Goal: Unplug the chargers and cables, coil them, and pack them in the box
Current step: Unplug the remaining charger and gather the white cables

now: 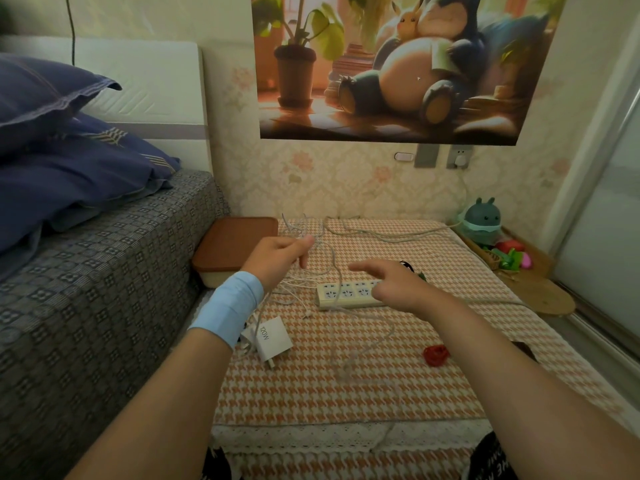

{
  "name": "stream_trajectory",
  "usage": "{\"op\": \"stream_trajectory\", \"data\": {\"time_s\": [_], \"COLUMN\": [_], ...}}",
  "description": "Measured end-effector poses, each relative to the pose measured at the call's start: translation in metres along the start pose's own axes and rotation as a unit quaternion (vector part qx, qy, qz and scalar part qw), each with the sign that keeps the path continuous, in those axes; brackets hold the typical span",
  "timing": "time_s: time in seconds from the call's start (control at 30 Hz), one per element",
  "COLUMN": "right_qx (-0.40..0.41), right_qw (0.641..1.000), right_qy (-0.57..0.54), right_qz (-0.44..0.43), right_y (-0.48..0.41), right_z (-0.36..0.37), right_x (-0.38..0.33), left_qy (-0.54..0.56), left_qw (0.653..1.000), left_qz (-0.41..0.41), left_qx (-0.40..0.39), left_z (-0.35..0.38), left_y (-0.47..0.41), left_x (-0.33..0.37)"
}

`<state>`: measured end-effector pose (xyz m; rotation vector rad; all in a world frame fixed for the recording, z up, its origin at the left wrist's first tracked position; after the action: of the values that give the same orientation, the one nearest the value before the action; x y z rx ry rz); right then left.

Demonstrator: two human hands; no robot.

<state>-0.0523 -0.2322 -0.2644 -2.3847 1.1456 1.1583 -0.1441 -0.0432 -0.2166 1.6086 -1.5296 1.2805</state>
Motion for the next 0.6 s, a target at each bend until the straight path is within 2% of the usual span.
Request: {"op": "stream_trajectory", "data": {"time_s": [0.1,0.17,0.33,0.43,0.5,0.6], "right_qx": [-0.113,-0.152,-0.086,-0.132,-0.154,-0.130], "right_qw": [0.969,0.950,0.992,0.988,0.982,0.979], "right_qy": [-0.212,-0.266,-0.094,-0.046,-0.036,0.009], "right_qz": [-0.062,-0.063,0.002,0.071,0.104,0.159], "right_y": [0.000,0.000,-0.008,-0.002,0.001,-0.001], "right_z": [0.018,0.024,0.015,0.016,0.019,0.010], "right_x": [-0.022,-0.027,-0.007,0.005,0.011,0.021], "left_qy": [-0.015,-0.007,0.011,-0.010,-0.014,-0.066], "left_qw": [0.999,0.999,0.984,0.963,0.955,0.946], "left_qz": [0.031,0.050,0.058,0.049,0.025,-0.031], "left_qx": [-0.023,0.000,0.168,0.264,0.294,0.314], "left_z": [0.014,0.013,-0.019,-0.031,-0.036,-0.040], "left_y": [0.003,0.001,-0.009,-0.010,-0.011,-0.013], "left_x": [0.010,0.008,-0.012,-0.018,-0.025,-0.037]}}
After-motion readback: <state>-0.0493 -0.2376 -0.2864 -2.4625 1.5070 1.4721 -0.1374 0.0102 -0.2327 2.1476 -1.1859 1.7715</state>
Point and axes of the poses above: each hand's wrist, its own y-axis away from the middle knuckle, its own z-axis out of the palm, x = y × z, the point moved 5 cm from there along -y, towards the middle knuckle, and after that the axes turned 5 degrees about -x, right-handed, at the moved point
